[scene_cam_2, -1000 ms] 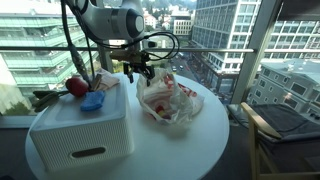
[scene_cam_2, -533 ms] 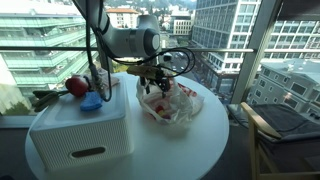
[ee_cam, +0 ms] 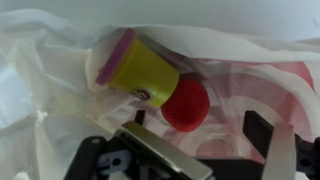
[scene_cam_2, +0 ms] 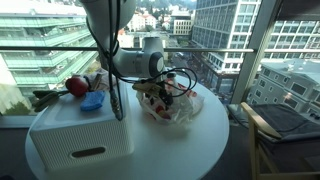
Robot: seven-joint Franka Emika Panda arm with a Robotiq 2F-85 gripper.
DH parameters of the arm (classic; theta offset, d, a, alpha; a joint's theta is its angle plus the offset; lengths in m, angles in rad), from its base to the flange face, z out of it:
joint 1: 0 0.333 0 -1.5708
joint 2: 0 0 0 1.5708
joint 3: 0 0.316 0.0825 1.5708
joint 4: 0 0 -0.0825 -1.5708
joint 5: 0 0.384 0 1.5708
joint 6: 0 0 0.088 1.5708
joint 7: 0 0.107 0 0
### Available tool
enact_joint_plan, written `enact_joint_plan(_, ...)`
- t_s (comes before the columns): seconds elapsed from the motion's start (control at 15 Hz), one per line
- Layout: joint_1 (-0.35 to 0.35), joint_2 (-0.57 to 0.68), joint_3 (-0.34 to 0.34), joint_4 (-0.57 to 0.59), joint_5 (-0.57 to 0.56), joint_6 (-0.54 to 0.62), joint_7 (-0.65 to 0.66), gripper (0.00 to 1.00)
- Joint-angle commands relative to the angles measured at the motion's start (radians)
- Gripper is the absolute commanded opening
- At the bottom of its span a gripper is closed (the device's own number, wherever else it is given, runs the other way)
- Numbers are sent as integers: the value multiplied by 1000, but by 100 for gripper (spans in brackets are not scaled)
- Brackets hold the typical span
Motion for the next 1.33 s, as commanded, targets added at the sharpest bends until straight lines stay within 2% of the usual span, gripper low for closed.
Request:
enact_joint_plan(0.0,8,60,-15,59,19,33,15,86)
enact_joint_plan(0.07,11,66,-18,65,21,23,20,72)
enact_joint_plan(0.47,42,37,-40,72,21,-47,73,27)
enact_joint_plan(0.53,45,31,-41,77,21,-64,82,21)
enact_joint_plan(0.8,61,-11,-53,83,13,-106,113,21)
enact_joint_plan(0.93,50,-50,-33,73,27,-143,100,21)
enact_joint_plan(1.27,39,-202,-6,6,22,-212,68,21)
